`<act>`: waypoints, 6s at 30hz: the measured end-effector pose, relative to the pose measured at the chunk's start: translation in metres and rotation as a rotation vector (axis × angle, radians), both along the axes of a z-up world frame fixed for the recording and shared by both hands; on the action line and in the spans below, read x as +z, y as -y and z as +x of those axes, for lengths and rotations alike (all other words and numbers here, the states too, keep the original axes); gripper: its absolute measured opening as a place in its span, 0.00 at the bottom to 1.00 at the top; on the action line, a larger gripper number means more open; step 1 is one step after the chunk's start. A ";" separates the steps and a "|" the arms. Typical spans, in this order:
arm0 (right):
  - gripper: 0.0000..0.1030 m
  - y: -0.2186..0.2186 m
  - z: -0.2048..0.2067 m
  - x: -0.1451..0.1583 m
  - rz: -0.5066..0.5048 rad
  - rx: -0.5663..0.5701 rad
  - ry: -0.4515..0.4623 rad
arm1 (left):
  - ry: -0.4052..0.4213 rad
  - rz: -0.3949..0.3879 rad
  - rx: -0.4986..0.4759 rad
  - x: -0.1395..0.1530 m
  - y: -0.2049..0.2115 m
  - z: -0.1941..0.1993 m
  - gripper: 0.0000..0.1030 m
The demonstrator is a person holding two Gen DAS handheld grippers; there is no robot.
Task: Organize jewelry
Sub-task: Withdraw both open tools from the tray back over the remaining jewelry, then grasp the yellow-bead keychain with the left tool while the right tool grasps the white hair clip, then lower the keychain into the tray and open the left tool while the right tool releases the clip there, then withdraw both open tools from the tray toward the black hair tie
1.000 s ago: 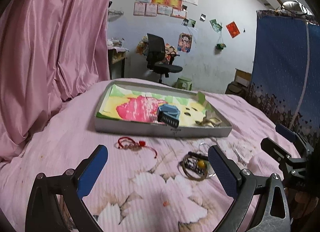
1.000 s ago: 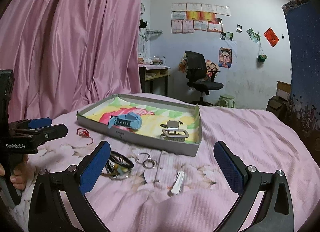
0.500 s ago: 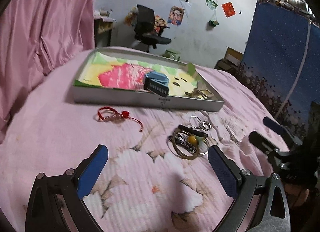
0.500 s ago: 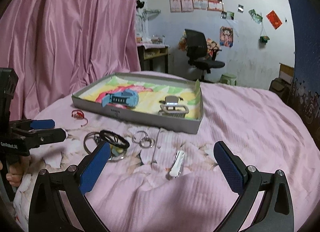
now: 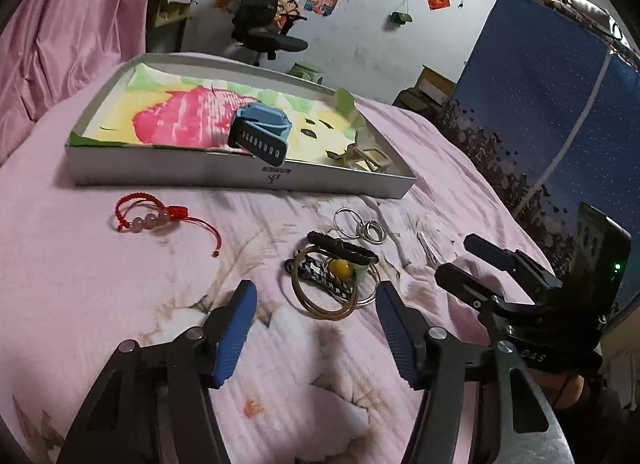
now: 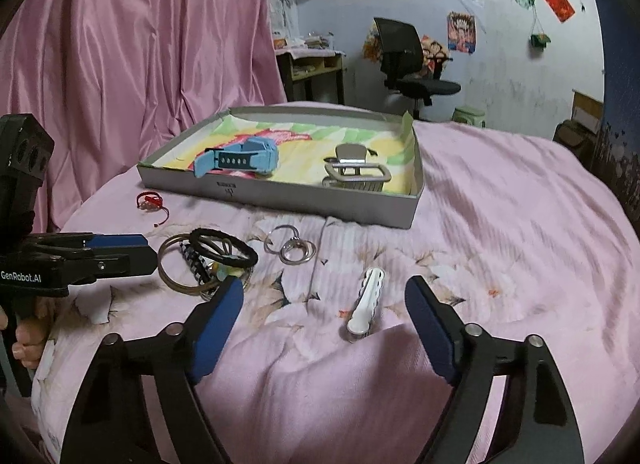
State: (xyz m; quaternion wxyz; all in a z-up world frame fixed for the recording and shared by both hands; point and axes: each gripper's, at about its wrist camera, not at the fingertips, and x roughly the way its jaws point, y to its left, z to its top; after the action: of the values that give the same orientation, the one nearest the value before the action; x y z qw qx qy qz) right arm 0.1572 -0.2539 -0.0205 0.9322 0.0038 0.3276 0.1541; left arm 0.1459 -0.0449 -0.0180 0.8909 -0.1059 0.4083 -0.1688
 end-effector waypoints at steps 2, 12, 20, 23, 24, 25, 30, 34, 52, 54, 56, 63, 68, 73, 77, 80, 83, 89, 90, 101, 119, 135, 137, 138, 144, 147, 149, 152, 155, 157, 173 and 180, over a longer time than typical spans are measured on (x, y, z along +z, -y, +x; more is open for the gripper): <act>0.73 0.000 0.003 -0.003 0.007 -0.004 -0.019 | -0.016 -0.002 0.004 -0.002 0.000 0.004 0.54; 0.50 0.006 0.021 -0.024 0.076 -0.027 -0.143 | -0.047 -0.001 0.004 -0.010 -0.001 0.009 0.33; 0.34 0.003 0.021 -0.030 0.083 -0.029 -0.171 | -0.065 -0.007 -0.021 -0.012 0.002 0.008 0.09; 0.23 0.004 0.021 -0.030 0.088 -0.038 -0.174 | -0.054 -0.011 -0.028 -0.010 0.004 0.005 0.06; 0.19 0.006 0.021 -0.031 0.091 -0.040 -0.176 | -0.049 -0.012 -0.032 -0.009 0.004 0.004 0.05; 0.16 0.006 0.021 -0.031 0.095 -0.042 -0.177 | -0.039 -0.011 -0.038 -0.007 0.005 0.002 0.05; 0.14 0.006 0.019 -0.029 0.110 -0.038 -0.165 | 0.002 0.000 -0.052 0.004 0.008 -0.008 0.05; 0.14 0.005 0.015 -0.025 0.118 -0.025 -0.139 | 0.033 0.010 -0.047 0.016 0.007 -0.015 0.05; 0.14 0.005 0.006 0.000 0.152 0.005 0.025 | 0.183 -0.001 -0.022 0.068 0.004 -0.020 0.05; 0.14 0.005 0.007 0.004 0.154 0.007 0.043 | 0.198 -0.005 -0.022 0.073 0.004 -0.018 0.05; 0.13 0.003 0.009 0.004 0.153 0.011 0.048 | 0.206 -0.007 -0.027 0.076 0.005 -0.016 0.05; 0.13 0.001 0.014 0.007 0.146 0.013 0.065 | 0.215 0.002 -0.040 0.080 0.010 -0.012 0.05; 0.13 0.001 0.013 0.007 0.147 0.013 0.065 | 0.158 0.014 -0.036 0.066 0.009 -0.008 0.05; 0.13 0.001 0.014 0.008 0.145 0.014 0.064 | 0.073 0.033 -0.015 0.042 0.002 -0.007 0.05; 0.13 0.000 0.015 0.008 0.142 0.016 0.063 | 0.026 0.046 -0.005 0.027 -0.003 -0.009 0.05; 0.13 0.000 0.015 0.008 0.143 0.016 0.065 | 0.031 0.037 0.000 0.026 -0.007 -0.015 0.05; 0.13 0.000 0.015 0.007 0.142 0.016 0.067 | 0.072 0.031 0.011 0.037 -0.011 -0.019 0.05; 0.11 -0.002 0.014 0.010 0.148 0.025 0.084 | 0.152 0.037 0.033 0.066 -0.013 -0.014 0.05; 0.10 -0.004 0.015 0.013 0.147 0.032 0.094 | 0.165 0.041 0.036 0.070 -0.013 -0.012 0.05; 0.10 -0.009 0.034 0.024 0.135 0.056 0.109 | 0.193 0.033 0.059 0.081 -0.019 0.012 0.05; 0.10 -0.021 0.080 0.039 0.184 0.070 0.172 | 0.271 0.020 0.140 0.092 -0.035 0.055 0.05; 0.10 -0.054 0.115 0.008 0.065 0.076 0.063 | 0.110 0.040 0.183 0.033 -0.051 0.096 0.05; 0.10 -0.054 0.114 0.008 0.060 0.077 0.062 | 0.081 0.042 0.180 0.028 -0.051 0.096 0.05; 0.11 -0.054 0.114 0.007 0.060 0.075 0.064 | 0.071 0.038 0.177 0.026 -0.051 0.096 0.05; 0.40 -0.050 0.105 0.008 0.067 0.060 0.098 | 0.051 0.037 0.194 0.020 -0.053 0.088 0.06; 0.40 -0.047 0.097 0.013 0.065 0.051 0.125 | 0.067 0.049 0.200 0.023 -0.051 0.082 0.08; 0.40 -0.045 0.089 0.017 0.066 0.047 0.149 | 0.082 0.059 0.202 0.025 -0.049 0.075 0.14; 0.44 -0.039 0.077 0.025 0.071 0.031 0.182 | 0.112 0.061 0.210 0.029 -0.048 0.065 0.40; 0.53 -0.034 0.066 0.033 0.085 0.012 0.211 | 0.185 0.060 0.237 0.037 -0.049 0.046 0.62; 0.59 -0.029 0.057 0.037 0.098 0.002 0.225 | 0.206 0.062 0.238 0.041 -0.049 0.037 0.62; 0.99 -0.005 -0.007 0.047 0.111 -0.018 0.328 | 0.396 0.153 0.239 0.051 -0.029 -0.033 0.99; 0.99 0.004 -0.015 0.041 0.074 -0.007 0.278 | 0.388 0.167 0.210 0.045 -0.023 -0.044 1.00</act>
State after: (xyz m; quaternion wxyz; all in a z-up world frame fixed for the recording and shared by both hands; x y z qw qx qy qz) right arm 0.1426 -0.2575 0.0200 0.9683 0.0180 0.1894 0.1616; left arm 0.1015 -0.0220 0.0270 0.9710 -0.0395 0.2285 -0.0579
